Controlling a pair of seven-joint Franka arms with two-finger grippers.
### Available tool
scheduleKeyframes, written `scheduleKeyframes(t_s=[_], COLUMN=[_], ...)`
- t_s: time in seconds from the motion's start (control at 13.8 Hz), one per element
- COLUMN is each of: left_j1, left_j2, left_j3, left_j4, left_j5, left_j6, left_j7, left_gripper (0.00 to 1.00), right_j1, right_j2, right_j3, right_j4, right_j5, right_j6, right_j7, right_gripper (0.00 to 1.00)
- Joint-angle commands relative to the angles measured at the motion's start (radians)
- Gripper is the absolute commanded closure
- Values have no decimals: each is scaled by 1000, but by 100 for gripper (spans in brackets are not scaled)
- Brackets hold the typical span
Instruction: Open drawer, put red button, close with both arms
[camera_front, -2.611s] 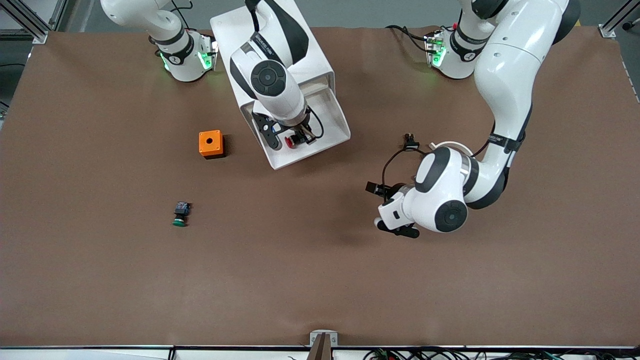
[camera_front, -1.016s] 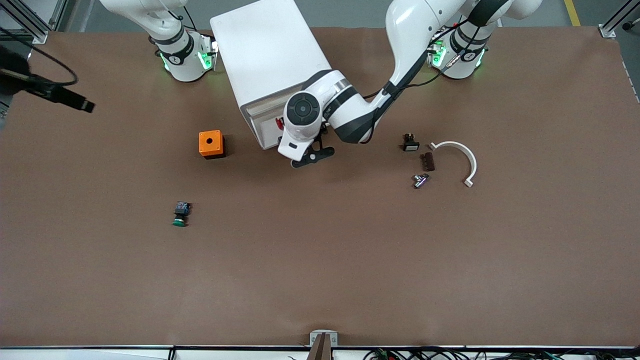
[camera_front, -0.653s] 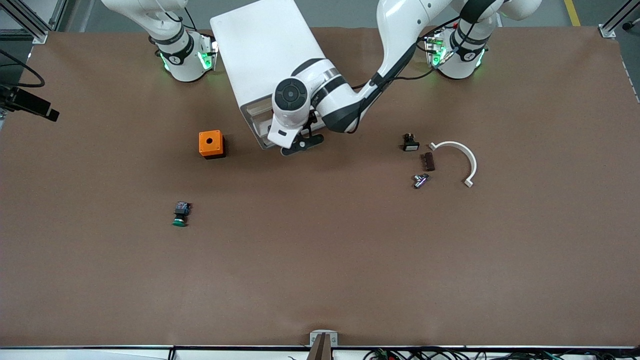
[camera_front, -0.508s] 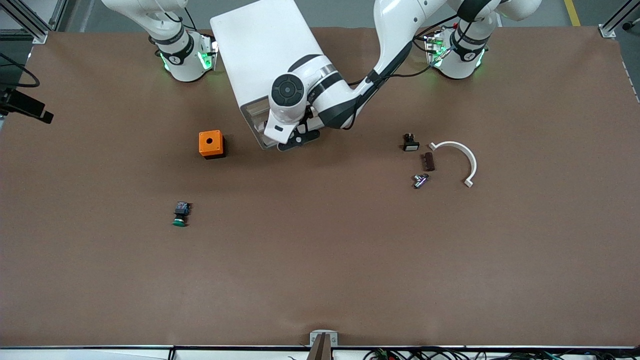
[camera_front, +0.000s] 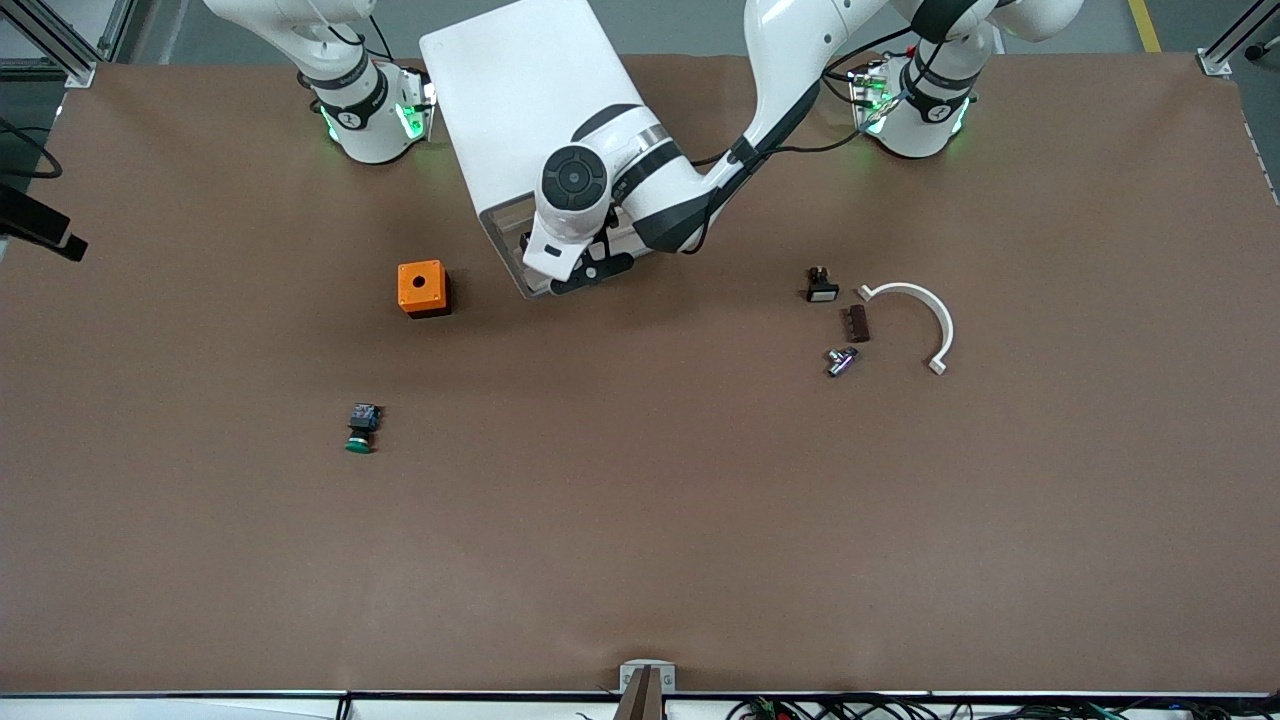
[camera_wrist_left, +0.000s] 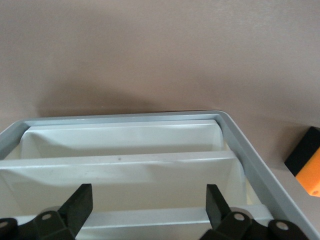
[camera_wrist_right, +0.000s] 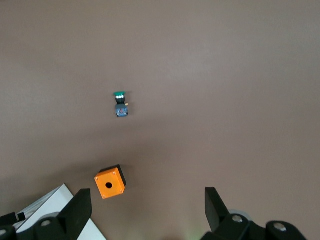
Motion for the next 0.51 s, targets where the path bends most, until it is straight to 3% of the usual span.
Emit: scheduleKeyframes(t_s=[0.0, 0.22, 0.44], left_j1=[90, 190, 283], left_j2=[-13, -21, -39], left_j3=[-6, -8, -8], left_j4=[1, 3, 4], left_j5=[-10, 123, 172], left_j6=[6, 6, -2], left_j7=[143, 293, 427], left_gripper=[0, 0, 0], right_j1=[-9, -11, -15], right_j2=[-11, 2, 3], right_j3=[14, 14, 14], right_j4=[-17, -11, 3], right_j5=[-4, -1, 1], right_j6=[22, 21, 21], right_j7=[-18, -12, -12], right_gripper=[0, 0, 0])
